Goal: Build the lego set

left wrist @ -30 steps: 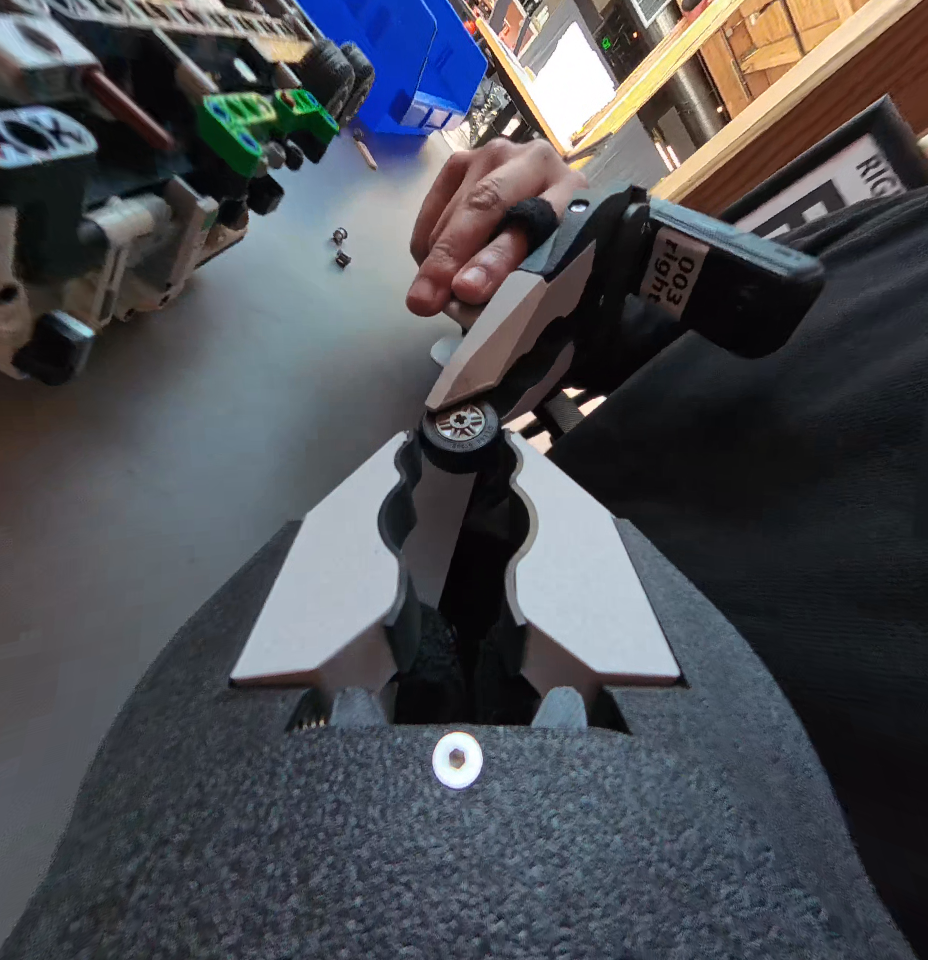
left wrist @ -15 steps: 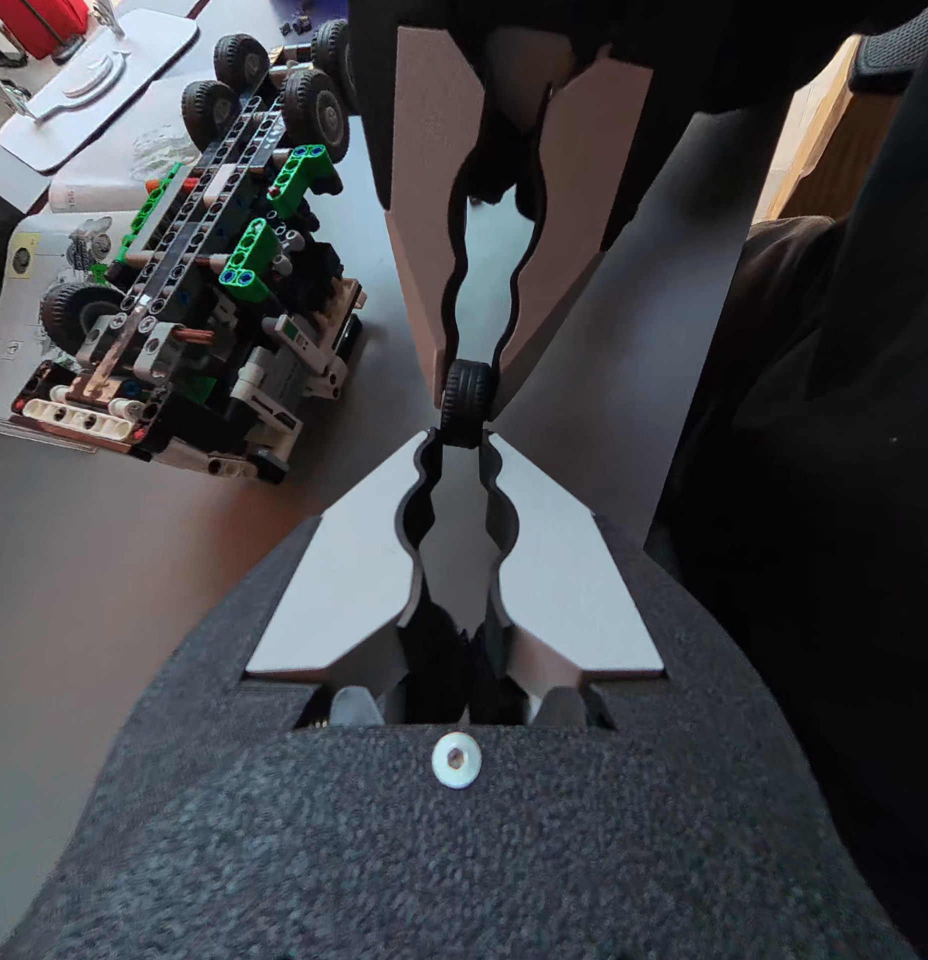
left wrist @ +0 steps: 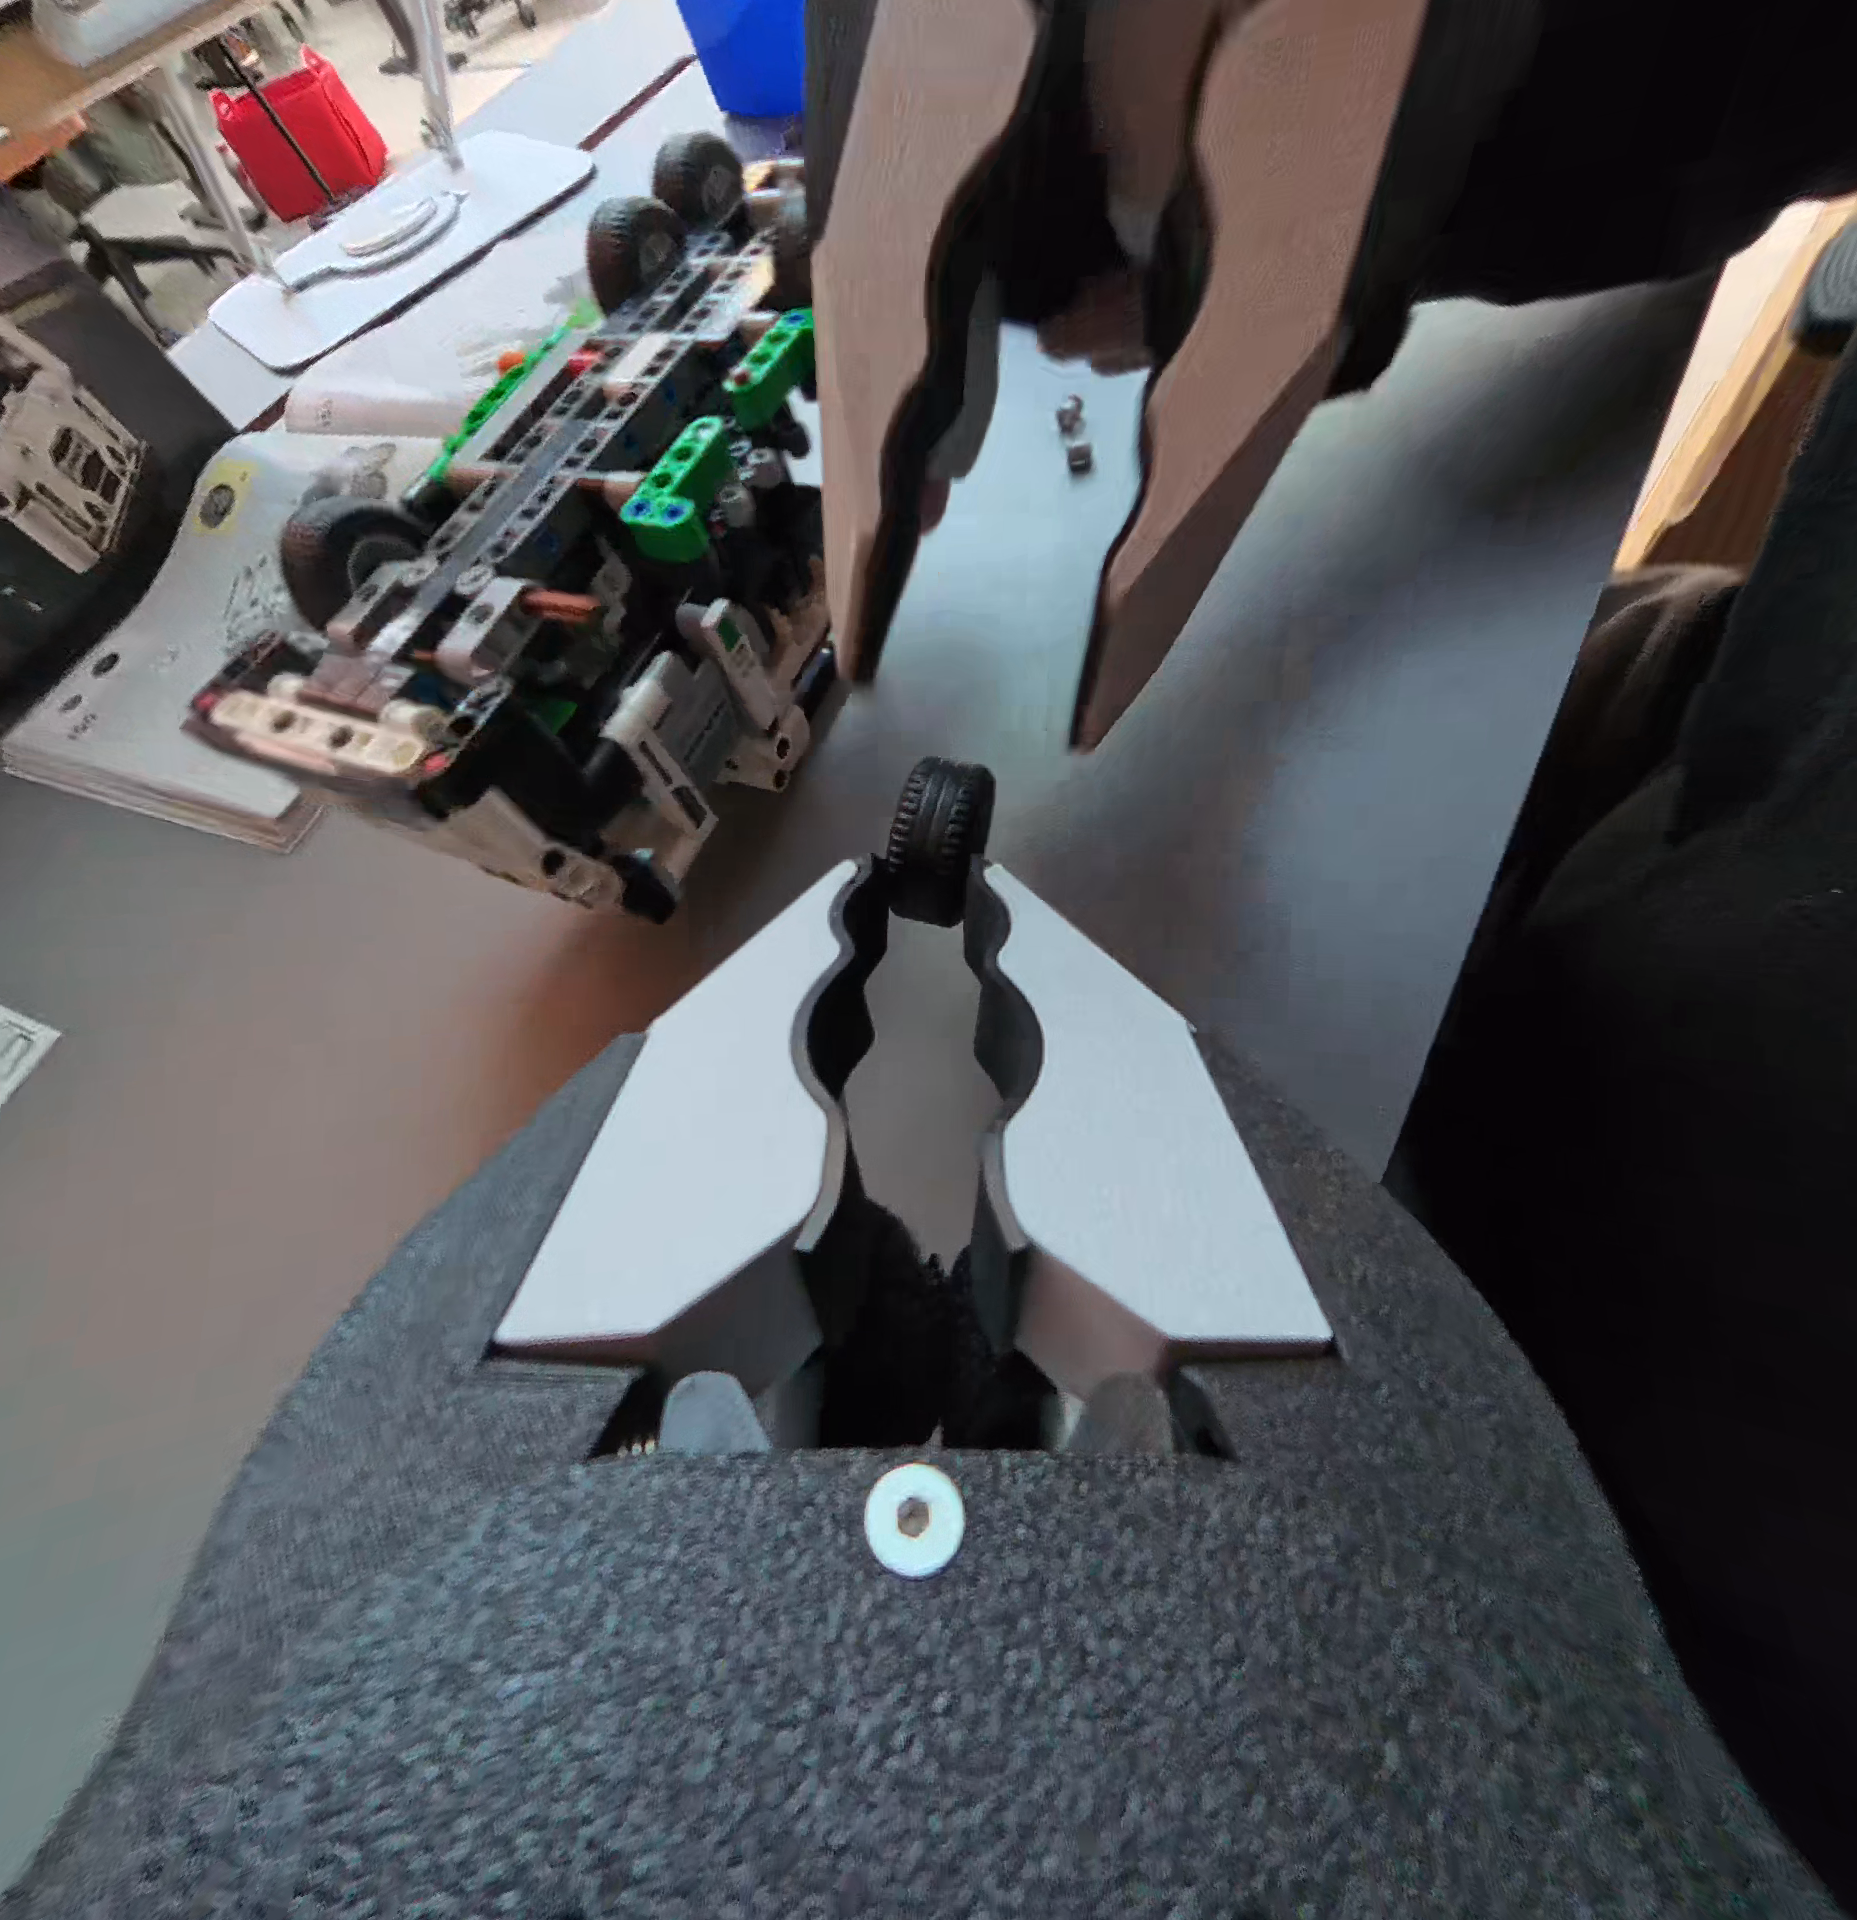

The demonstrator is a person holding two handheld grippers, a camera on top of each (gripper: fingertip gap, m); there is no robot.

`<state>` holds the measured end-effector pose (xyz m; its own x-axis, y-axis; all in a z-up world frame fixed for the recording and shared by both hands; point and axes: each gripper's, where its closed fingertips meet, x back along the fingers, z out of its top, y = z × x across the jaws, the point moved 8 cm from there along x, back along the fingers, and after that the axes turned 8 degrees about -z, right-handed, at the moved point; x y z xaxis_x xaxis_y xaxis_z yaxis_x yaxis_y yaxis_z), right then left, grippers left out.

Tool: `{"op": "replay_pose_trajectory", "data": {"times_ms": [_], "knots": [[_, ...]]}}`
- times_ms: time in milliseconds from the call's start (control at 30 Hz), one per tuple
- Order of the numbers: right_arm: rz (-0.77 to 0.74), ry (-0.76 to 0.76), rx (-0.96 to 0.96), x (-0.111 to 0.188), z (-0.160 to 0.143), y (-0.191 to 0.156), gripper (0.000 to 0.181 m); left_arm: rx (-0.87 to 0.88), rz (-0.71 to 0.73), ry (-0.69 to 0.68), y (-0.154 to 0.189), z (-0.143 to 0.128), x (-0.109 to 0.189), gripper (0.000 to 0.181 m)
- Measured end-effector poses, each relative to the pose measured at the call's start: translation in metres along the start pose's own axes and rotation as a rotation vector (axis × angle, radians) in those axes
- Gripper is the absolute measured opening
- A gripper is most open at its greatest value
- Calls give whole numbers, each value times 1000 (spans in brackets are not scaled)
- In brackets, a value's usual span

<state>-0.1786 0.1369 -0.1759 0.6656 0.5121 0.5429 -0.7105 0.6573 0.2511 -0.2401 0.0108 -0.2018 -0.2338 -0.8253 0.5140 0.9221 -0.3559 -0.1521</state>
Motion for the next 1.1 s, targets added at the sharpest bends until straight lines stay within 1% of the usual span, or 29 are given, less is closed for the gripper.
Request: {"op": "replay_pose_trajectory", "data": {"times_ms": [33, 100, 133, 200, 233, 267, 400, 500, 533, 600, 667, 767, 900, 1000, 1100], "knots": [[5, 45, -49, 9, 7, 9, 46, 39, -11, 27, -7, -3, 2, 14], [-6, 96, -137, 26, 22, 34, 57, 133, -40, 93, -21, -6, 5, 13], [-11, 89, -153, 31, 26, 47, 62, 186, -62, 124, -27, -6, 6, 14], [-78, -21, -152, 26, 26, 69, 82, 264, -86, 174, -35, -2, 6, 13], [-83, -84, -140, 20, 25, 76, 93, 283, -94, 190, -37, 1, 6, 13], [-66, -124, -134, 14, 23, 79, 97, 290, -94, 195, -38, 3, 5, 13], [-76, -210, -41, -5, 18, 89, 101, 275, -67, 179, -42, 12, 2, 13], [-91, -241, 8, -11, 19, 94, 102, 260, -30, 177, -47, 15, 2, 13], [-79, -248, 17, -11, 21, 94, 102, 243, -23, 184, -47, 16, 3, 13], [-48, -245, 64, -11, 23, 94, 107, 213, -9, 195, -48, 19, 4, 13], [17, -276, 74, -14, 20, 93, 107, 191, 9, 207, -47, 22, 3, 13], [58, -319, 97, -22, 14, 96, 113, 157, 38, 221, -46, 22, -2, 13], [134, -298, 70, -28, 14, 96, 111, 106, 71, 234, -46, 18, -9, 13], [166, -286, 40, -30, 14, 101, 106, 105, 72, 253, -48, 17, -11, 13], [201, -304, 3, -32, 13, 105, 103, 106, 67, 271, -50, 17, -12, 13]]}}
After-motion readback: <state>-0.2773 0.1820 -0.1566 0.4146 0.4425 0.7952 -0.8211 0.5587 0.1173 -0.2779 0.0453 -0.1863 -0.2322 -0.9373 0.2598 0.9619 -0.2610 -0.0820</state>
